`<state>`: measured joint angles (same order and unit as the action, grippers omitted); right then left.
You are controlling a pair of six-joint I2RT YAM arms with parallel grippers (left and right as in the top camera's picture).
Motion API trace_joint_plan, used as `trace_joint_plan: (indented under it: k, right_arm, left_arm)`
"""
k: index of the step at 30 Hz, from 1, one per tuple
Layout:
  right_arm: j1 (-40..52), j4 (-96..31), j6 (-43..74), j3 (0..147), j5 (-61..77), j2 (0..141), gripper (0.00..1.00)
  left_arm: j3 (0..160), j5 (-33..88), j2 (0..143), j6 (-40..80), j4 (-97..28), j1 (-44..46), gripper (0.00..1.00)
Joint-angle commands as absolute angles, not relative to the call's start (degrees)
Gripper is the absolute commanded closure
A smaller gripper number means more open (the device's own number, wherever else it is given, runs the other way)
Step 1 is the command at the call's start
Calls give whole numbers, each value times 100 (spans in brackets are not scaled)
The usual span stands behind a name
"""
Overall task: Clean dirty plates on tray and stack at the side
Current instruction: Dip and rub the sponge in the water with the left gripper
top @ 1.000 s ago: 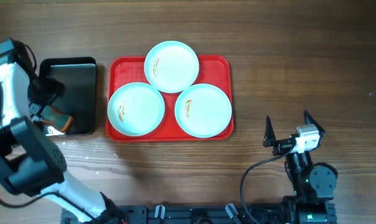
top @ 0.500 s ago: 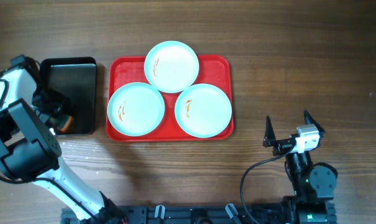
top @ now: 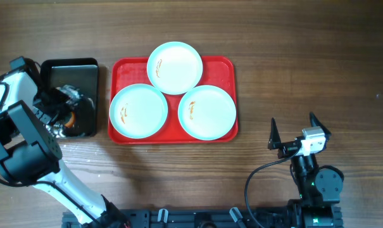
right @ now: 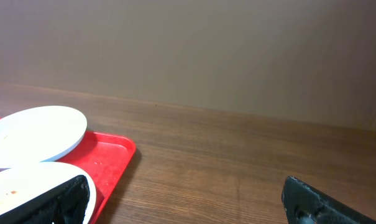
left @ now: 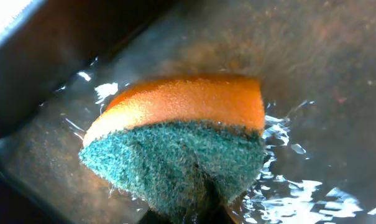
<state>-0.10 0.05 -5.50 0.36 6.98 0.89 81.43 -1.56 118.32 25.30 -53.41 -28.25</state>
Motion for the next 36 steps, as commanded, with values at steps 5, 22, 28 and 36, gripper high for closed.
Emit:
trace_joint_plan:
  k: [5, 22, 28, 36]
  right_arm:
    - [-40, 34, -596, 32, 620, 64, 0]
    - [-40, 34, -596, 32, 620, 64, 0]
    - [-40, 34, -596, 32, 620, 64, 0]
    - [-40, 34, -598, 32, 620, 64, 0]
  left_arm:
    - [8256, 1566, 11581, 1907, -5199, -2670, 93]
    - [8250, 1409, 11603, 1691, -5719, -2346, 38]
    - [8250, 478, 11603, 1691, -5725, -2346, 96]
    - [8357, -521, 11441, 2167, -5892, -2405, 49]
